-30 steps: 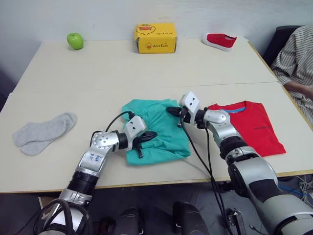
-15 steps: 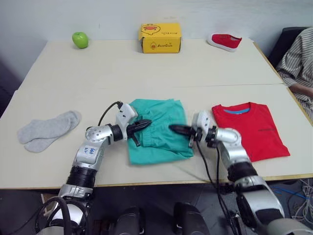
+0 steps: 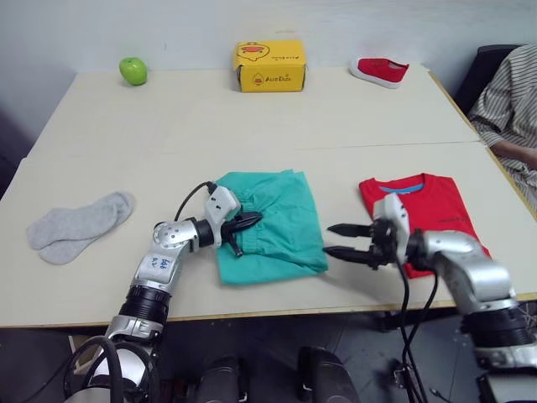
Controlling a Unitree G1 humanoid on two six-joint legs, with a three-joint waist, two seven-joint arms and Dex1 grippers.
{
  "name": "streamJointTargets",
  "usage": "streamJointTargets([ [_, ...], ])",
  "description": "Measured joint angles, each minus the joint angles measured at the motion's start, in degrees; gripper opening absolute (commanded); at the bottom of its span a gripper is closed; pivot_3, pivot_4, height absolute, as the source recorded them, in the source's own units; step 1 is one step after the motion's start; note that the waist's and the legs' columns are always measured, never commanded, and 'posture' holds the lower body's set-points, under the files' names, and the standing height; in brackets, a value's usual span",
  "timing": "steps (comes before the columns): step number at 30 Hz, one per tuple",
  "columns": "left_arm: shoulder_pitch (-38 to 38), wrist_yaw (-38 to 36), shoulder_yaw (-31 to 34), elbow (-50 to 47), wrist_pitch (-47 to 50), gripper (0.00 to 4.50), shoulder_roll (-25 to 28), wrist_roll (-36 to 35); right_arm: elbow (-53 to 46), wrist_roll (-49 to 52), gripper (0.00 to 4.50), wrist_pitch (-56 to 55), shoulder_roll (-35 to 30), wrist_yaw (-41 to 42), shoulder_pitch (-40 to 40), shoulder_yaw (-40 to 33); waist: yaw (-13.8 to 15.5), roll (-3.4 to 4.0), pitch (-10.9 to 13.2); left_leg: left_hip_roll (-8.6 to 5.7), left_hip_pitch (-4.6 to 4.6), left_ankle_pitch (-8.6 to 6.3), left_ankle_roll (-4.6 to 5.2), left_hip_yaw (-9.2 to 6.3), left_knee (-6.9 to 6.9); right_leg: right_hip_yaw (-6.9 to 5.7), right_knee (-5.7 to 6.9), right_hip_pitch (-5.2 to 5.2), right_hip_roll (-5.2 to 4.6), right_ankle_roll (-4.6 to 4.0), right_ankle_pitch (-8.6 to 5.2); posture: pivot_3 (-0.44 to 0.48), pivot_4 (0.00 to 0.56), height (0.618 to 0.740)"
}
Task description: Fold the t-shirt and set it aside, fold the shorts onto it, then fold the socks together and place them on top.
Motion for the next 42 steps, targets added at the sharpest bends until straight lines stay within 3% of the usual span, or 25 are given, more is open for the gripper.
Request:
streamJointTargets([
  [2, 0.54, -0.62, 0.04, -0.28, -1.06, 0.0, 0.46, 0.06, 4.7, 0.51, 4.43, 7.87, -1.12, -1.53, -4.58, -0.18, 0.06, 0.0, 0.0, -0.01, 0.0, -0.01, 0.0, 0.0, 0.0, -0.04, -0.02, 0.0, -0.05, -0.03, -0.01, 0.0, 0.15, 0.74],
  [9, 1.54, -0.55, 0.31, -0.79, -2.85, 0.0, 0.72, 0.26, 24.12, -1.44, 4.47, 18.34, 6.82, -5.46, -19.24, 2.22, -0.35, 0.02, -0.01, -0.03, -0.02, -0.02, -0.01, 0.16, -0.01, -0.01, 0.04, -0.06, 0.0, -0.03, -0.01, 0.0, 0.15, 0.74],
  [13, 1.9, -0.49, 0.23, -1.26, -2.88, 0.0, 0.53, 0.29, 29.98, -3.11, 3.51, 20.03, 13.35, -5.05, -25.23, 4.97, -0.18, 0.02, -0.01, 0.0, -0.03, -0.02, -0.01, 0.14, -0.03, -0.02, 0.1, -0.08, 0.05, -0.03, -0.01, 0.0, 0.15, 0.74],
  [18, 2.42, -0.21, 0.65, -1.55, -3.13, 0.0, 0.57, 0.14, 32.29, -3.36, 1.72, 21.54, 18.36, -4.86, -27.09, 5.53, -0.08, 0.02, -0.01, -0.1, -0.13, -0.03, 0.04, 0.1, 0.01, 0.03, 0.09, -0.1, 0.02, -0.01, 0.0, 0.0, 0.15, 0.74],
  [23, 3.87, -0.57, 1.72, -2.11, -4.35, 0.0, 0.57, -0.98, 32.17, -3.23, 0.01, 23.02, 19.05, -5.52, -27.77, 4.19, -0.15, 0.02, -0.01, -0.07, -0.16, -0.03, 0.03, 0.09, 0.01, 0.02, 0.1, -0.15, 0.04, -0.01, 0.0, 0.0, 0.15, 0.74],
  [25, 4.43, -1.57, 2.1, -2.75, -4.49, 0.0, 0.56, -2.38, 28.97, -2.79, 0.01, 24.28, 17.95, -5.27, -27.43, 4.19, -0.14, 0.03, -0.01, -0.08, -0.31, -0.02, 0.02, 0.09, 0.01, 0.02, 0.11, -0.29, 0.03, -0.01, 0.0, 0.0, 0.15, 0.74],
  [29, 7.22, -6.18, 3.69, -7.76, -3.07, 0.88, 0.5, -8.62, 19.66, 0.42, 0.0, 27.76, 10.95, -1.99, -25.49, 3.51, 0.2, 0.04, 0.01, -0.14, -0.48, -0.04, 0.05, -0.04, 0.02, -0.04, 0.03, -0.32, 0.0, -0.01, 0.0, 0.0, 0.15, 0.74],
  [34, 9.35, -9.89, 5.36, -19.18, 1.37, 2.49, 3.84, -15.23, 12.33, 3.87, 0.0, 29.05, -6.86, 7.41, -24.11, 0.13, 1.19, 0.03, 0.02, -0.15, -0.46, -0.13, 0.14, -0.02, 0.04, -0.04, -0.17, -0.26, 0.0, 0.01, 0.02, 0.0, 0.15, 0.74],
  [40, 13.86, -10.93, 7.35, -25.15, 4.22, 4.43, 6.8, -18.8, 21.55, -0.09, 0.0, 22.07, -23.97, 18.91, -23.56, 0.26, 1.21, 0.03, 0.02, -0.08, -0.42, -0.13, 0.12, 0.11, 0.04, -0.04, -0.27, -0.25, 0.03, 0.03, 0.03, 0.0, 0.15, 0.74],
  [42, 15.24, -11.07, 7.44, -26.31, 4.59, 4.47, 7.42, -19.03, 26.79, -3.23, 0.0, 18.32, -26.55, 21.38, -24.42, 2.35, 1.0, 0.04, 0.02, -0.03, -0.37, -0.13, 0.11, 0.22, 0.03, -0.01, -0.29, -0.26, 0.04, 0.04, 0.03, 0.0, 0.15, 0.74],
])
